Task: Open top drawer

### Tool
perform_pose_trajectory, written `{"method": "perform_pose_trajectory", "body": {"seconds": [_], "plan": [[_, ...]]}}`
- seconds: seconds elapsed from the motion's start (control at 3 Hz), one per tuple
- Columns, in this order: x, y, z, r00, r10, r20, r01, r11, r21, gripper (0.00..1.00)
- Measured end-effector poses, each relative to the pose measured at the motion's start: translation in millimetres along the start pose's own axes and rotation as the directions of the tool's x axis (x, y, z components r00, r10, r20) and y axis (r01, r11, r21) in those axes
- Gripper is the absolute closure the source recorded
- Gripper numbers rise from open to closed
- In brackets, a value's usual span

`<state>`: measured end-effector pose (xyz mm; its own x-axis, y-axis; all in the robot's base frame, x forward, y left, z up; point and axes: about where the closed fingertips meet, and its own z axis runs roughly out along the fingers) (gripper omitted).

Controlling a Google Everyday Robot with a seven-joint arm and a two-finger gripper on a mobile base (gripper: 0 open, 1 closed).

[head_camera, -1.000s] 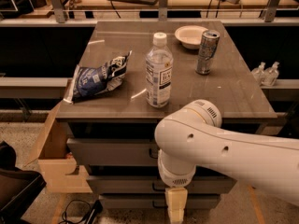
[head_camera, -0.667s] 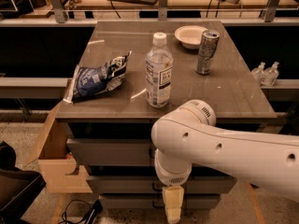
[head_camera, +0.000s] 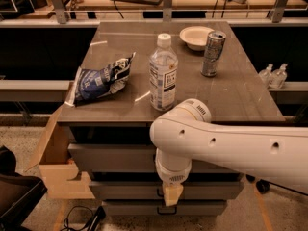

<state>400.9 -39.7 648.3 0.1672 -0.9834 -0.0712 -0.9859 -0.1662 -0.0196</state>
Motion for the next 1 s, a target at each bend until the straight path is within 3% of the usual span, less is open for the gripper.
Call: {"method": "perform_pose_trajectory", "body": {"seconds": [0.67, 1.0], "plan": [[1.3, -6.1, 4.7, 1.0, -0.004, -0.002, 0.004, 1.0, -0.004, 0.85], [1.3, -6.1, 4.7, 1.0, -0.004, -0.002, 0.004, 1.0, -0.004, 1.0]]}}
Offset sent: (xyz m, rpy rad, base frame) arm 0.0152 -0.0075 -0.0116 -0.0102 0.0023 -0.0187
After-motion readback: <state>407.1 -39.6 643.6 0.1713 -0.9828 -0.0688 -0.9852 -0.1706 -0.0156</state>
